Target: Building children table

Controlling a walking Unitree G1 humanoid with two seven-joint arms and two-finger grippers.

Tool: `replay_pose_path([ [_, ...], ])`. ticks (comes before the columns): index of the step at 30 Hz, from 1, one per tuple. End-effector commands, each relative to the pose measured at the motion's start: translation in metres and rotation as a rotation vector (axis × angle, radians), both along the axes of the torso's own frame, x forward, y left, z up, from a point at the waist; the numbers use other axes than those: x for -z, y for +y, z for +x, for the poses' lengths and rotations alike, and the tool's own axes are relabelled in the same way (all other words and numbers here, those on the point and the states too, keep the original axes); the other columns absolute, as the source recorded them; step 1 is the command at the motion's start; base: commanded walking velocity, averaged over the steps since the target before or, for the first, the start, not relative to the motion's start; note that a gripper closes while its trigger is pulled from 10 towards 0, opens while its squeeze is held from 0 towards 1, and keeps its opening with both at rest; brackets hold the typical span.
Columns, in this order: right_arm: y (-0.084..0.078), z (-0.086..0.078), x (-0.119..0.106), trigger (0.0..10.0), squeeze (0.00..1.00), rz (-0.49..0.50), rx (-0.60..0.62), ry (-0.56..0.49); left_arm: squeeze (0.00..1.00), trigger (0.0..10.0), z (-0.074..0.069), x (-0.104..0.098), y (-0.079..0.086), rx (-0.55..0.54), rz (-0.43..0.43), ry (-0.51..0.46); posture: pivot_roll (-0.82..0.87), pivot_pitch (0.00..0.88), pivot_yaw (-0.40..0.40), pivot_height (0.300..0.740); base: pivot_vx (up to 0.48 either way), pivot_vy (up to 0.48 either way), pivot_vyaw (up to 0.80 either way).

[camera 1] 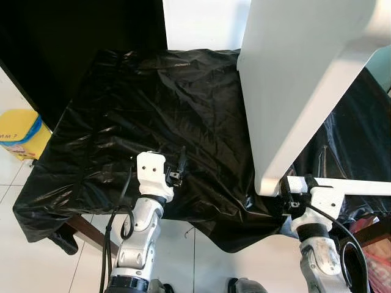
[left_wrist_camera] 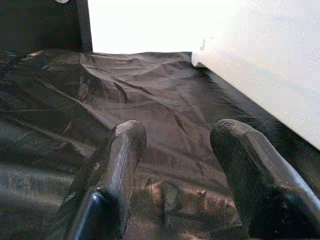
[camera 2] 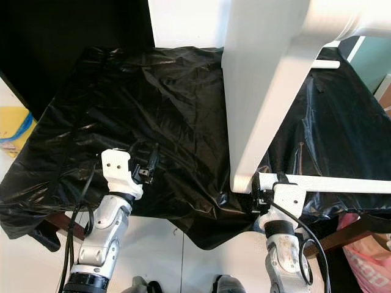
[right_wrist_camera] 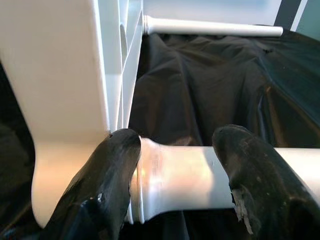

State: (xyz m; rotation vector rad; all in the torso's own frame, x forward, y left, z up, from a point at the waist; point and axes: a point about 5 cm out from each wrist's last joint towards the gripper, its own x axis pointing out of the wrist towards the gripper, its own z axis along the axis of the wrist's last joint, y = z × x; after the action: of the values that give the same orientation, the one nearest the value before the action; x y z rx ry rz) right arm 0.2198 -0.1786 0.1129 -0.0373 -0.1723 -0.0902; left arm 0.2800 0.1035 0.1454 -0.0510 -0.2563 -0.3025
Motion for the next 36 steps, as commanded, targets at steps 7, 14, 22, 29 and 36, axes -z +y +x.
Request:
replay_pose_path([
  [7,0.006,-0.019,0.002,10.0,1.00,-0.053,-0.159,0.036,0.00,10.0,-0.010,0.000,-0.001,0.042,0.030,-0.007,-0.18,0.136,0.012,0.740,0.000,0.000,0.00],
  [14,0.008,-0.020,-0.001,10.0,1.00,-0.073,-0.237,0.033,0.00,10.0,-0.015,-0.008,-0.003,0.111,0.042,-0.032,-0.18,0.140,0.016,0.740,0.000,0.000,0.00],
  [22,0.009,-0.019,-0.001,10.0,0.00,-0.079,-0.252,0.042,0.00,10.0,-0.016,-0.009,-0.006,0.133,0.067,-0.039,-0.18,0.135,0.016,0.740,0.000,0.000,0.00],
  [29,0.016,-0.012,-0.002,10.0,0.00,-0.066,-0.267,0.034,0.00,10.0,-0.017,-0.011,-0.007,0.140,0.078,-0.044,-0.17,0.130,0.014,0.740,0.000,0.000,0.00],
  [36,0.024,0.004,0.000,10.0,0.00,-0.049,-0.277,0.024,0.00,10.0,-0.017,-0.012,-0.008,0.142,0.095,-0.052,-0.15,0.123,0.009,0.740,0.000,0.000,0.00],
])
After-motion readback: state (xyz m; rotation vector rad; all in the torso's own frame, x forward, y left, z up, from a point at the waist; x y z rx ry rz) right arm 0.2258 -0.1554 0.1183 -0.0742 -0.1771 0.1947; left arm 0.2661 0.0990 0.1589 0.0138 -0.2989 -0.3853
